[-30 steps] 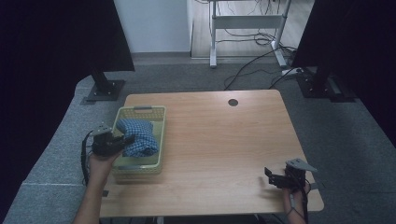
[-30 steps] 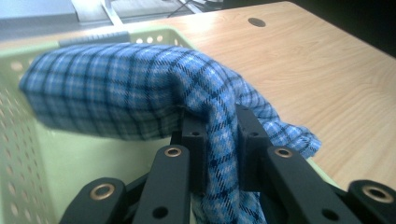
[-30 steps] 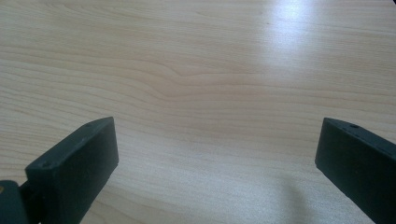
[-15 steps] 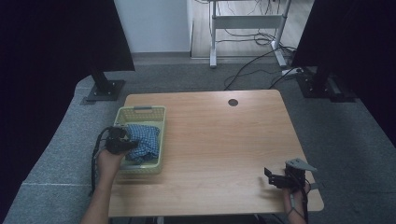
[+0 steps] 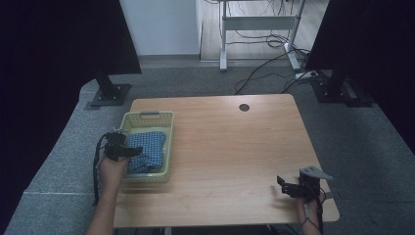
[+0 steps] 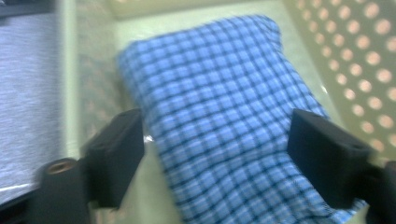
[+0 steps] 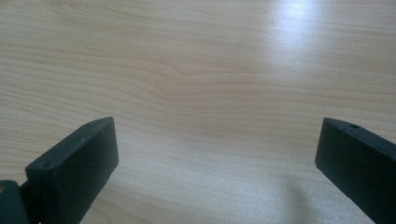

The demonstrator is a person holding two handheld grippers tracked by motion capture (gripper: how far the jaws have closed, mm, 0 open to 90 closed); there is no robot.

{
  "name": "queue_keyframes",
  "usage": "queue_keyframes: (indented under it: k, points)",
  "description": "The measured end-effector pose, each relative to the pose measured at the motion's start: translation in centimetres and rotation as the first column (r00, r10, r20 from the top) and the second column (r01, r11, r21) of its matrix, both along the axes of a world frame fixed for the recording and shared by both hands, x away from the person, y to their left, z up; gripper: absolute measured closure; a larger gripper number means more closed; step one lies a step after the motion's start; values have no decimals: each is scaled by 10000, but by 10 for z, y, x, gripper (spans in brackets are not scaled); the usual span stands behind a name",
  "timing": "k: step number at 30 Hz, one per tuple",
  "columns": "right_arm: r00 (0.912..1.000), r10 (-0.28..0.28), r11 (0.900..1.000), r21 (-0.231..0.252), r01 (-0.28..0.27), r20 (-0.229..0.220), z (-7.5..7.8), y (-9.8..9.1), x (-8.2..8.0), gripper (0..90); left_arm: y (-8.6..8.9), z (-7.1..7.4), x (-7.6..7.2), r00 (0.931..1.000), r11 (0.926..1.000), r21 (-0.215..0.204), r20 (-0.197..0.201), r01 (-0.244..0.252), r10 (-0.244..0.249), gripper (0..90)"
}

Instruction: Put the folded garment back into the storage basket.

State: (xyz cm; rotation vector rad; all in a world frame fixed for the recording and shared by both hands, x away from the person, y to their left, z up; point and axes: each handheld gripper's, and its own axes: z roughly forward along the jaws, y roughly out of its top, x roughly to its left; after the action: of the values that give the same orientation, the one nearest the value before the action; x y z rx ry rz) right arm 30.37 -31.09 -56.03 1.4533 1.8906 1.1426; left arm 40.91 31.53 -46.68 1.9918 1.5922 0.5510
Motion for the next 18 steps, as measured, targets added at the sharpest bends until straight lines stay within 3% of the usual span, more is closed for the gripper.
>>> queue_keyframes:
  k: [3, 9, 11, 12, 13, 16, 18]
  points:
    - [10000, -4, 10000, -13, 4, -5, 0, 0, 0, 0, 5, 6, -7, 9993, 9982, -579, 355, 173, -152, 167]
    - [10000, -22, 10000, -30, 22, 13, 0, 0, 0, 0, 2, 11, -15, 9954, 9958, -915, 960, 38, 51, 90]
    - [10000, -24, 10000, -3, 24, 26, 0, 0, 0, 0, 0, 15, -20, 9888, 9932, -1164, 1488, 92, 83, 68]
    - [10000, -23, 10000, 7, 23, 31, 0, 0, 0, 0, 0, 15, -20, 9888, 9932, -1164, 1488, 92, 83, 63]
    - [10000, -29, 10000, 8, 29, 27, 0, 0, 0, 0, -2, 20, -26, 9798, 9932, -1159, 1973, -102, 331, 54]
    - [10000, -9, 10000, -7, 9, 13, 0, 0, 0, 0, -3, 26, -33, 9720, 9917, -1279, 2309, -136, 431, 44]
    - [10000, -17, 10000, -7, 17, 31, 0, 0, 0, 0, -3, 28, -35, 9716, 9908, -1349, 2337, -58, 375, 45]
